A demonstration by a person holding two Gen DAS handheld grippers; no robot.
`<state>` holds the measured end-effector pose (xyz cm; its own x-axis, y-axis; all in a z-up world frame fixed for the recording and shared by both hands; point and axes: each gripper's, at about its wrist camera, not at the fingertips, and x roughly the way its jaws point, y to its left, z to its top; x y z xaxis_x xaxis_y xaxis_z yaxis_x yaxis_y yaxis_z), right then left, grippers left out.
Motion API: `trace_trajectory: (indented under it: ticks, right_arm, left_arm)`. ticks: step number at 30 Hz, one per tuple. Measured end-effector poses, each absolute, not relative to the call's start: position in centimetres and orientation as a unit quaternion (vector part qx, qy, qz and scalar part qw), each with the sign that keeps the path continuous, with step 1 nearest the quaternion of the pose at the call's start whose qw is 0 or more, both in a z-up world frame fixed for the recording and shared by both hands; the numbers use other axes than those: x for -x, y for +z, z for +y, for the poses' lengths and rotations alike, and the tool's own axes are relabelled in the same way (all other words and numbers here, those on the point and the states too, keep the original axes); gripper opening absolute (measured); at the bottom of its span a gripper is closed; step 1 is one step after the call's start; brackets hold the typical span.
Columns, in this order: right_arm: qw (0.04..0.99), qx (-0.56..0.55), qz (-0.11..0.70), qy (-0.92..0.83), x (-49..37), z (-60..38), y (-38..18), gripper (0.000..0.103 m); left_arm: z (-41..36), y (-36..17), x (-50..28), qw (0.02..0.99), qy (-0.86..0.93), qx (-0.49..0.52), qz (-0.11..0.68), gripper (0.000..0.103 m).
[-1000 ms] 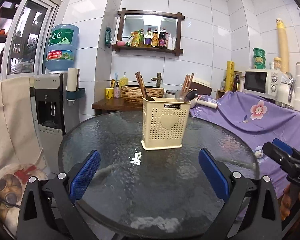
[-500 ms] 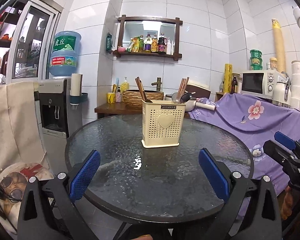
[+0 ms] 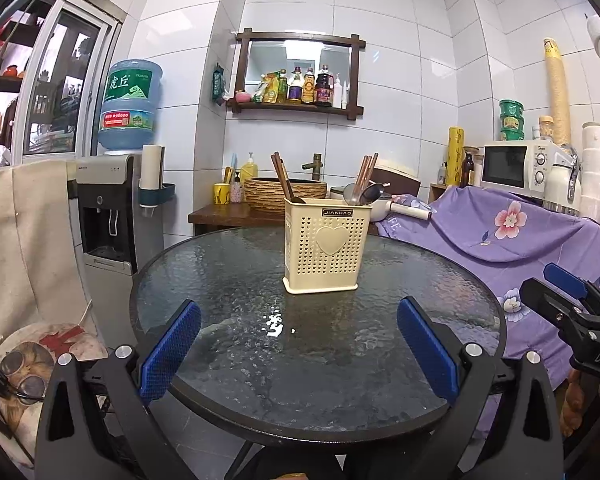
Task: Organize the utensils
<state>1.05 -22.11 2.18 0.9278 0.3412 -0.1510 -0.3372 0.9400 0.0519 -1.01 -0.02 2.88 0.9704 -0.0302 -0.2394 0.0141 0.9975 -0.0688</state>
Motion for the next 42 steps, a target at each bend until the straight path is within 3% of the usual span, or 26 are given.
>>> trace_trajectory:
  ticks: [42]
  right_arm:
    - [0.98,-0.013,0.089,0.176,-1.42,-22.06,1.86,0.097]
  left_arm:
    - [-0.31,2.76,1.24,0.991,-0.012,0.035,0.131,0.097]
